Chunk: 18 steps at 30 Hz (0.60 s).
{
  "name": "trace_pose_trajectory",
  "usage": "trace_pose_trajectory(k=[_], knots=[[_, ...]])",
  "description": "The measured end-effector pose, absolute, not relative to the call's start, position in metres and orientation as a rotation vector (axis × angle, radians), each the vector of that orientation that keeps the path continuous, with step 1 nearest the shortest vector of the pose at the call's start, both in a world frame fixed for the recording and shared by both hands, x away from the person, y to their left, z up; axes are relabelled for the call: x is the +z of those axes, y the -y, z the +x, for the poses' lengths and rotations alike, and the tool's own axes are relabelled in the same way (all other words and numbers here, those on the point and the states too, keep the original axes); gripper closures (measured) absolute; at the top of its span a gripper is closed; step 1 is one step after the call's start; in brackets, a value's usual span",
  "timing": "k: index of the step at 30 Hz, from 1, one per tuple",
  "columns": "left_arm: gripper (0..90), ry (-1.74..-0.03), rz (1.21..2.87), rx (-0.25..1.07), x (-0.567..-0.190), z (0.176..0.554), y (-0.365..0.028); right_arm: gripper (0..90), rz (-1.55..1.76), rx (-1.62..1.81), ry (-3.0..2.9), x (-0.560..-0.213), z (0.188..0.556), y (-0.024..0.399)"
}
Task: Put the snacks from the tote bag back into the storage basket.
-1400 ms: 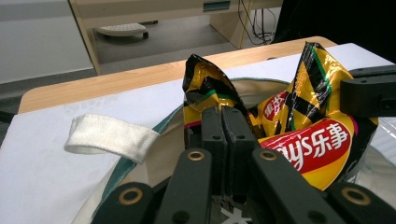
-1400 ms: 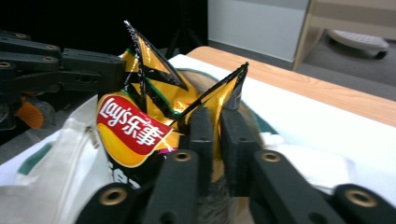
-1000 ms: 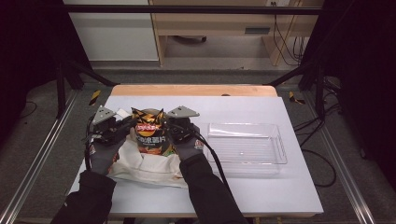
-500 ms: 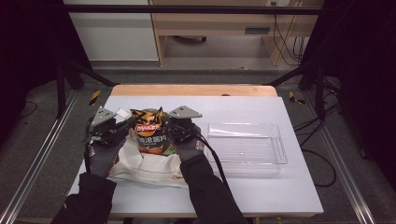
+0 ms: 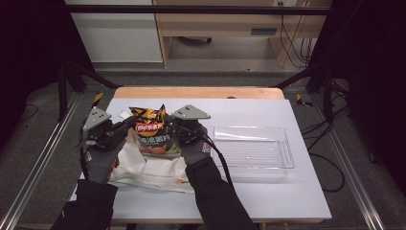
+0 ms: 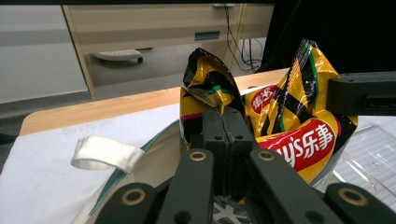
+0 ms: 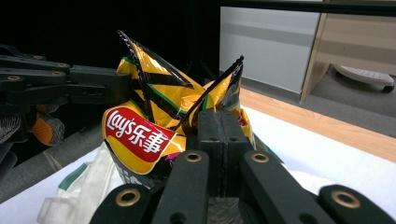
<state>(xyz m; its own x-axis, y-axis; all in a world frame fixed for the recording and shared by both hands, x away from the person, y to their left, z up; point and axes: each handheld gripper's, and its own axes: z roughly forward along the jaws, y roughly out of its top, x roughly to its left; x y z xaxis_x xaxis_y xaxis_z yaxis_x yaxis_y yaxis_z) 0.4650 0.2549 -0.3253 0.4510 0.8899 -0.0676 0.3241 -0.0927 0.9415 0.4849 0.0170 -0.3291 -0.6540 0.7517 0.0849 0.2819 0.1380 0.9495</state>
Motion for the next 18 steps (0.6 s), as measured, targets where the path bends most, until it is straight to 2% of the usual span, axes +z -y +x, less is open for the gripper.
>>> trace_pose_trajectory(k=[18], knots=[[89.6,-1.029,1.586,0.713,-0.290,0.447,-0.258,90.0,0.922,1.570,-1.995,-0.298,0.474,-0.017]])
